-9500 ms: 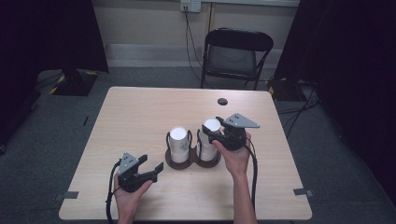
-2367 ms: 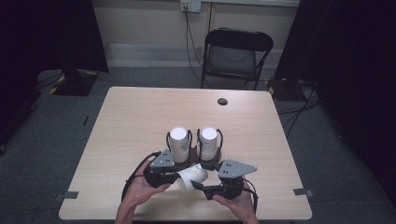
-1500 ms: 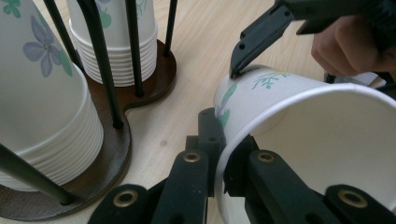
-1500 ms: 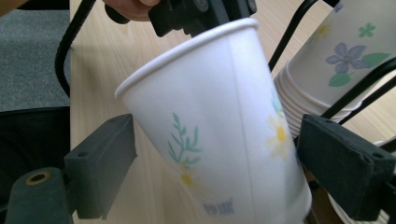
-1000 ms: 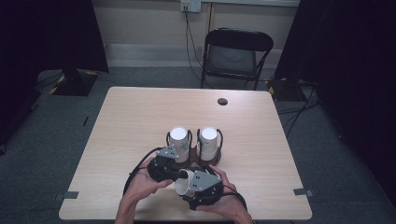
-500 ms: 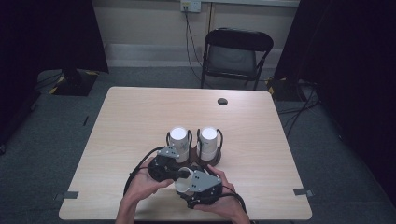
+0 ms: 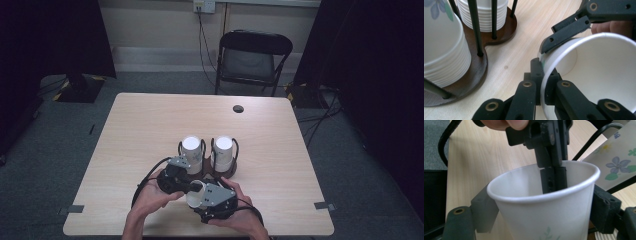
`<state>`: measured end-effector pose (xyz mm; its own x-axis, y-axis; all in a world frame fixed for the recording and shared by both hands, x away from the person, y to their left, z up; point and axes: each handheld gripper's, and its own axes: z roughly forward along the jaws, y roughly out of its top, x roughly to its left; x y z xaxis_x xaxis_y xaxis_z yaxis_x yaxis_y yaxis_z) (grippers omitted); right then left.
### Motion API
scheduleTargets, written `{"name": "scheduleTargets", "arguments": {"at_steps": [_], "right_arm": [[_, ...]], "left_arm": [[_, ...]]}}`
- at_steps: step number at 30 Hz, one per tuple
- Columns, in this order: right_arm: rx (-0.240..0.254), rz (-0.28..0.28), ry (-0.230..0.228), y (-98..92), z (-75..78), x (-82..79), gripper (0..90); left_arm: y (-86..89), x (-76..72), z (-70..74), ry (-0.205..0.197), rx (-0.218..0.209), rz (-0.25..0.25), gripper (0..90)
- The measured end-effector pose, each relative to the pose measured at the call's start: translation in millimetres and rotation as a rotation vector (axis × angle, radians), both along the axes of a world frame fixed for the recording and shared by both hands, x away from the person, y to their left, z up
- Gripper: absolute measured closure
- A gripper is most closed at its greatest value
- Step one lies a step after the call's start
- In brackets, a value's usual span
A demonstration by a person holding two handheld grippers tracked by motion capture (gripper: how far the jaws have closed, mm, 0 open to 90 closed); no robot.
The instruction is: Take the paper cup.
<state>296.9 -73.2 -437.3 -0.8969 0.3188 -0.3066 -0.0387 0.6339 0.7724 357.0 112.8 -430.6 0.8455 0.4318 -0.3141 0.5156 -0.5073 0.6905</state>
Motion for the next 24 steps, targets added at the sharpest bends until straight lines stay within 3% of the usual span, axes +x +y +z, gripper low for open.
{"name": "scheduleTargets", "arguments": {"at_steps": [4, 8, 19, 24], "right_arm": [[-0.015, -0.012, -0.017, 2.2, -1.6, -1.1, 23.0], [0.014, -0.027, -0.034, -0.3, -0.9, -0.9, 24.4], [0.055, -0.058, -0.029, -6.7, 0.6, 0.7, 25.0], [0.074, -0.075, -0.02, -8.6, -0.4, 1.4, 25.0]], "left_arm": [[0.4, 0.0, -0.9, -0.002, 0.005, 0.007, 88.2], [2.6, -0.1, -0.2, -0.004, -0.006, 0.017, 86.1], [5.2, -4.6, -0.7, -0.051, -0.04, 0.055, 78.2], [5.7, -8.1, -1.8, -0.072, -0.06, 0.117, 72.0]]}}
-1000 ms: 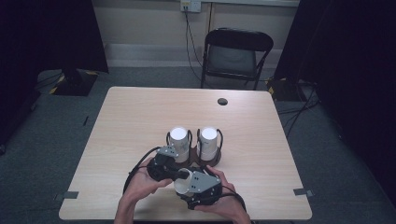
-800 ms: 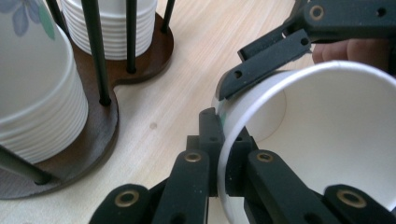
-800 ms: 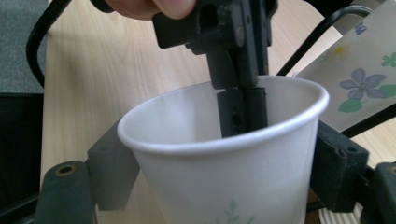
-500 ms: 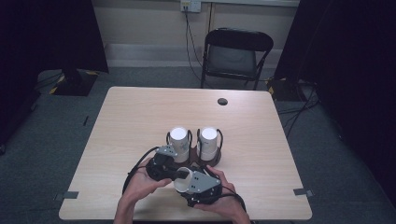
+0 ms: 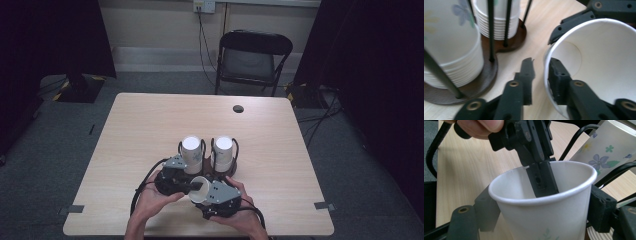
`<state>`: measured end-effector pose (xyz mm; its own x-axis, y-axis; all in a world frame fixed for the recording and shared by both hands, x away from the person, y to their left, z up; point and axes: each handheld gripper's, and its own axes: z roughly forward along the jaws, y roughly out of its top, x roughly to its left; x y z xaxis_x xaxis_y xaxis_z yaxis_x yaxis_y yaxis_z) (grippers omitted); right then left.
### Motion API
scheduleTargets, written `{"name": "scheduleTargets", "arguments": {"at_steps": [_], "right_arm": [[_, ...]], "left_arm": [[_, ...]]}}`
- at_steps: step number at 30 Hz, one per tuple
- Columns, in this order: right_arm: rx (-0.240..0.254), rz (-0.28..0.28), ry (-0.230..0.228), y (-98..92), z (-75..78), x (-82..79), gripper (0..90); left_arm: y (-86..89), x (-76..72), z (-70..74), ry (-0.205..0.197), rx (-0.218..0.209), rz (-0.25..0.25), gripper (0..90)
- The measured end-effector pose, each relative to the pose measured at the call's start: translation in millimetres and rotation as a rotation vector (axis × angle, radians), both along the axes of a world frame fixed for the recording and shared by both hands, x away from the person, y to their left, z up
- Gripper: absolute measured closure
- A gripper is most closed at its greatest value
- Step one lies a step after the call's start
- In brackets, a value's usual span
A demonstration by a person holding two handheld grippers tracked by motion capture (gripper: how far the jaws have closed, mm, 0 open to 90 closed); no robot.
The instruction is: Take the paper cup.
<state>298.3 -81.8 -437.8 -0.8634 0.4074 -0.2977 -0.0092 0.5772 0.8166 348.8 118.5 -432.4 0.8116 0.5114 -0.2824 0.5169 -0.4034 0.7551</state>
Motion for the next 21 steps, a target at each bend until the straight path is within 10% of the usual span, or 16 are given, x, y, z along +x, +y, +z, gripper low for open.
{"name": "scheduleTargets", "arguments": {"at_steps": [21], "right_arm": [[0.064, -0.063, 0.022, -11.1, -0.8, 2.1, 25.1]], "left_arm": [[2.4, -12.4, -2.4, -0.149, -0.023, 0.166, 38.1]]}}
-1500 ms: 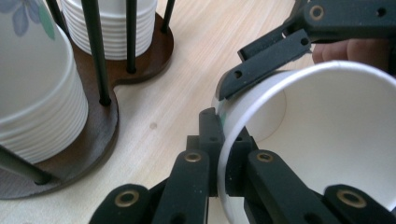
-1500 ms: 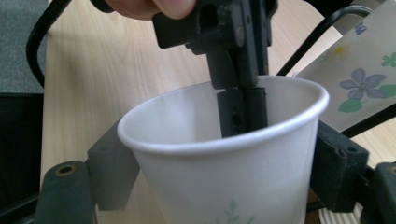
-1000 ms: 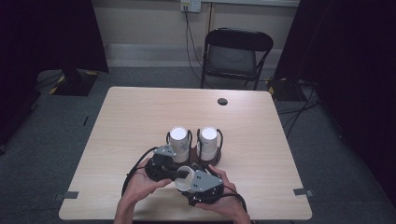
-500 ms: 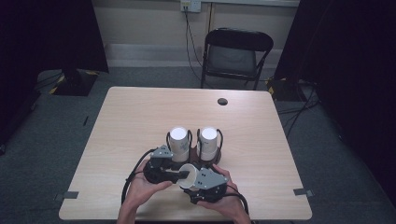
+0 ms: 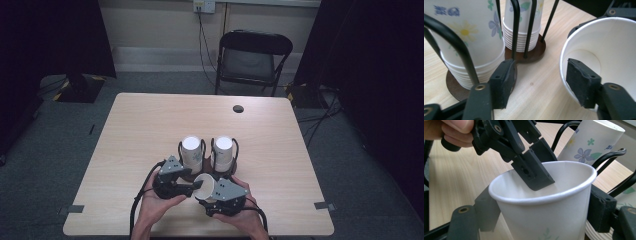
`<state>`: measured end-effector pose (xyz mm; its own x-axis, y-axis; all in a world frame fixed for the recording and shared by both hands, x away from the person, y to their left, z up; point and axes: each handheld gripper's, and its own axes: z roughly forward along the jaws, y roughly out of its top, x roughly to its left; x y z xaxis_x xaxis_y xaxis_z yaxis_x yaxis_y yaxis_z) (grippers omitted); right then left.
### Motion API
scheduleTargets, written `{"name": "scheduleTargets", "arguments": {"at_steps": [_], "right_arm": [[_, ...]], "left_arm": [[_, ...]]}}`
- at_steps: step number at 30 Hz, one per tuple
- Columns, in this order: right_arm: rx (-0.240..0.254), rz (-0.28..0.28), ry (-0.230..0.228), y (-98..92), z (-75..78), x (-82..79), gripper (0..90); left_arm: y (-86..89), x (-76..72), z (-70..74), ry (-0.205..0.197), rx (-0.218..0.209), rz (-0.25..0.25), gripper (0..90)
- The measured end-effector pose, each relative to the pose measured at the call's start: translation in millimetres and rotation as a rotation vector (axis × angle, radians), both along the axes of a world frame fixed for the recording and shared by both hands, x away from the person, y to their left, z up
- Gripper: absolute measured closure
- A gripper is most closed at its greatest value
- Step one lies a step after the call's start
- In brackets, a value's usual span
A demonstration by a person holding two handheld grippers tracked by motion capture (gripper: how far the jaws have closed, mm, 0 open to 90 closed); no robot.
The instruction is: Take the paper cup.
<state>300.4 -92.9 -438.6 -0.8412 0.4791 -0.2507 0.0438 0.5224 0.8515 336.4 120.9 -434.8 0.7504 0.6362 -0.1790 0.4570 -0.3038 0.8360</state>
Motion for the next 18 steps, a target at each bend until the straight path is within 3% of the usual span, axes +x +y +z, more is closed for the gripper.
{"name": "scheduleTargets", "arguments": {"at_steps": [2, 10, 13, 16, 18], "right_arm": [[0.009, -0.007, 0.005, -1.1, -0.4, 0.1, 24.9], [0.051, -0.025, 0.042, -4.4, -3.7, 0.4, 24.9], [0.051, -0.033, 0.043, -5.2, -5.4, 0.6, 24.9], [0.051, -0.046, 0.048, -7.0, -7.2, 2.4, 24.9], [0.061, -0.054, 0.056, -9.5, -7.9, 2.1, 24.9]], "left_arm": [[1.6, -1.4, 0.2, -0.03, -0.001, 0.037, 31.8], [8.2, -5.6, 1.3, -0.066, -0.016, 0.059, 24.0], [7.9, -7.0, 1.8, -0.064, -0.017, 0.112, 17.9], [8.5, -9.3, 1.0, -0.086, -0.034, 0.107, 18.2], [9.6, -10.1, 1.0, -0.098, -0.02, 0.117, 18.2]]}}
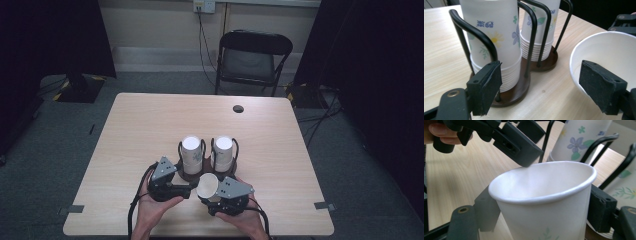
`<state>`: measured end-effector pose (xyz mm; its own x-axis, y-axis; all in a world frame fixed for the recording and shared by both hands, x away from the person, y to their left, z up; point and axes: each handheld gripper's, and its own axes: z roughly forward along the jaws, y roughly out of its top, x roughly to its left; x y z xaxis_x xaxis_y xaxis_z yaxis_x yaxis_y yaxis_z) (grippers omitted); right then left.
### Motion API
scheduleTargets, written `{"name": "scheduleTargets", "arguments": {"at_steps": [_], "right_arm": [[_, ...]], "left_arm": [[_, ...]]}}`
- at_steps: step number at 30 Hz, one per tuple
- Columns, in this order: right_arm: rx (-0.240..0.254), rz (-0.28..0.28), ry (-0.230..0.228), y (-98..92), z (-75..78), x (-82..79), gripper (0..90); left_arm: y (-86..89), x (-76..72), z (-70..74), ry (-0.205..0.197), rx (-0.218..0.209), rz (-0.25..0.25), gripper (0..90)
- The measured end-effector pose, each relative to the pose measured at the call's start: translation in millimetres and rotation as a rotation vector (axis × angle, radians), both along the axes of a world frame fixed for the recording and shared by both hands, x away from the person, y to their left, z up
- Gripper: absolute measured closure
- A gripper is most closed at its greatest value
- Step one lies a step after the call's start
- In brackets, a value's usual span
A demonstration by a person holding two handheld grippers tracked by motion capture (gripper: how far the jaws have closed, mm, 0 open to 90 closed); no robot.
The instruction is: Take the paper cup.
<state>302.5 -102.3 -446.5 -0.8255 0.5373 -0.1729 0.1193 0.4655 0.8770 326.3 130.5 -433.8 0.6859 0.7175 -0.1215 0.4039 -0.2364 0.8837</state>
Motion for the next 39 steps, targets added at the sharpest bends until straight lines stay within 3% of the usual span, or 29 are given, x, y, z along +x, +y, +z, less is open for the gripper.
{"name": "scheduleTargets", "arguments": {"at_steps": [6, 13, 17, 20, 21, 31, 39], "right_arm": [[0.017, -0.027, 0.011, -7.4, -1.7, 0.8, 24.9], [0.055, -0.049, 0.03, -14.8, -2.0, 1.0, 24.9], [0.066, -0.067, 0.041, -19.8, -3.0, 0.4, 25.0], [0.078, -0.076, 0.055, -22.8, -2.9, 0.6, 25.0], [0.103, -0.086, 0.072, -27.6, -1.8, 0.9, 25.0], [0.164, -0.147, 0.087, -48.8, 1.6, 4.0, 25.2], [0.184, -0.193, 0.086, -64.5, 4.6, 7.2, 25.4]], "left_arm": [[7.5, -3.0, 1.5, -0.029, -0.014, 0.024, 18.2], [15.6, -5.9, -0.2, -0.025, -0.021, 0.029, 16.8], [23.3, -7.5, -4.7, -0.008, -0.055, 0.043, 16.2], [26.5, -9.3, -5.4, -0.025, -0.063, 0.055, 16.2], [28.9, -10.4, -6.4, -0.025, -0.083, 0.057, 16.3], [35.8, -12.5, -14.5, -0.022, -0.073, 0.06, 16.1], [38.0, -13.7, -16.0, -0.022, -0.067, 0.058, 16.0]]}}
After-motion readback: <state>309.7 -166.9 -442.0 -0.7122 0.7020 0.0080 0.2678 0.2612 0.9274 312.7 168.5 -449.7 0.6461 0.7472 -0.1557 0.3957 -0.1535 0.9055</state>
